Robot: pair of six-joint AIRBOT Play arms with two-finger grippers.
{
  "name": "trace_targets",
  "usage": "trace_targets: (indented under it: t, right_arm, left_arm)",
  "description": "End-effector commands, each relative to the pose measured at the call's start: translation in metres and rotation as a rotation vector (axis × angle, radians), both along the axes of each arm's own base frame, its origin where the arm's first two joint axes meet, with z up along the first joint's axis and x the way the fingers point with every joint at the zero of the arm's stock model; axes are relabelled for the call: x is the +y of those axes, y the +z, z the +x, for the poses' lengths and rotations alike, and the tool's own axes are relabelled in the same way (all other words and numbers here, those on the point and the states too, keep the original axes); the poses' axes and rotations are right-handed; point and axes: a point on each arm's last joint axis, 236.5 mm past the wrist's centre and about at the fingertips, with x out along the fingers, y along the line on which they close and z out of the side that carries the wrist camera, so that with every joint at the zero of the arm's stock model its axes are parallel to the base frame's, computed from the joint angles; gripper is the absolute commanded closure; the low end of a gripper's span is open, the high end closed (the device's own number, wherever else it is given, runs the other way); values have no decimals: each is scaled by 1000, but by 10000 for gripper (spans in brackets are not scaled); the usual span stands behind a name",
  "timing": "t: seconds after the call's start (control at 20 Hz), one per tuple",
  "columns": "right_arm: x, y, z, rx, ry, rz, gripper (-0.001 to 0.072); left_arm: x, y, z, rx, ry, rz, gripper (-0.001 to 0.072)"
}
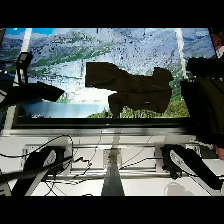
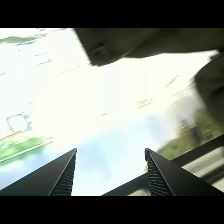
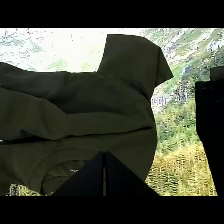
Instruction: Fold the clothes and pants, and hang the long-sleeved shirts on hangers.
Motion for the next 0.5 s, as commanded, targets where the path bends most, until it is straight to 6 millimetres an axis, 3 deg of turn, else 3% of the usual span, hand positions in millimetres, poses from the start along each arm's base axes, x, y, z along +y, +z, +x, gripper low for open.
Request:
trace_targets:
  t: [0.0, 0.2, 0.45]
  right_arm:
    - [0, 0, 0, 1, 1, 0, 702]
    - [0, 0, 0, 1, 0, 0, 702]
    - [0, 0, 0, 1, 1, 0, 702]
  left_arm:
    - [36, -10, -3, -3, -6, 195, 234]
    - [33, -34, 1, 35, 5, 162, 232]
    - [-1, -89, 18, 120, 34, 1, 231]
